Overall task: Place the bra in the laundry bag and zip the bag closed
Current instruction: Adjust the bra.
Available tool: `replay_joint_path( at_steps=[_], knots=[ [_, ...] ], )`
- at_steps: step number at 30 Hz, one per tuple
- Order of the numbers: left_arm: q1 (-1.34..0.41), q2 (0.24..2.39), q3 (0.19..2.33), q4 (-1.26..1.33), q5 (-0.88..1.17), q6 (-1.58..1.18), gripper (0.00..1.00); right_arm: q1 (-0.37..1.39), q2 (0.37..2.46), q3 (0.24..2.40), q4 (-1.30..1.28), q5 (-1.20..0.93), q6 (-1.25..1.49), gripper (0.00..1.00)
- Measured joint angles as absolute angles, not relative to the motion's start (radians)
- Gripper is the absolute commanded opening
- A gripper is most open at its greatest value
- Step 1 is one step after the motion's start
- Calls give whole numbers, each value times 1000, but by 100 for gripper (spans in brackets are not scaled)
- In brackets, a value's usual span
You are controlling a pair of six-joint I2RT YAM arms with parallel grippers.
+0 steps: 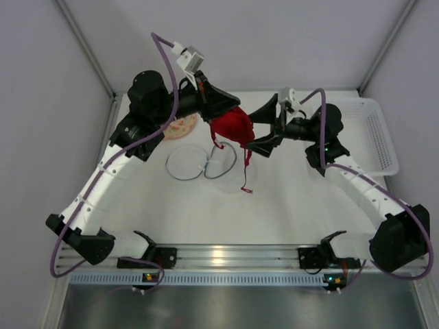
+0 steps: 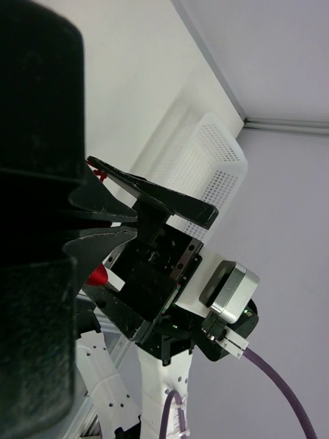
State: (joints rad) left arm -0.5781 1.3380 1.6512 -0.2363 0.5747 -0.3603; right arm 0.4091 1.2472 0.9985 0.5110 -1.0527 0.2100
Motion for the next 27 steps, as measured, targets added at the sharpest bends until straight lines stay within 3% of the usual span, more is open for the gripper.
replay_joint_path(
  at_steps=[3, 4, 6, 7, 8, 13, 17, 24, 27],
  knots=[
    [-578, 1342, 1651, -238, 579, -366, 0, 445, 1300, 1041, 530, -1065, 214, 58],
    [-578, 1344, 1651, -239, 580, -366, 0, 456, 1327, 1060, 540, -1073, 222, 41],
    [-577, 1344, 1651, -241, 584, -365, 0, 473, 1394, 1096, 589, -1104, 267, 27],
    [-577, 1344, 1651, -241, 587, -364, 0, 476, 1425, 1104, 624, -1126, 299, 10],
    [-577, 1341, 1650, -241, 592, -358, 0, 477, 1452, 1111, 664, -1143, 329, 0],
    [-574, 1291, 1598, -302, 632, -243, 0, 447, 1573, 1140, 994, -1267, 731, 0],
    [-564, 1238, 1591, -414, 638, -79, 0, 396, 1705, 1331, 1163, -1388, 1094, 0],
    [-564, 1184, 1564, -529, 567, 163, 0, 409, 1735, 1419, 1270, -1489, 1344, 0],
    [-563, 1180, 1560, -557, 560, 244, 0, 435, 1745, 1420, 1279, -1499, 1395, 8]
  ],
)
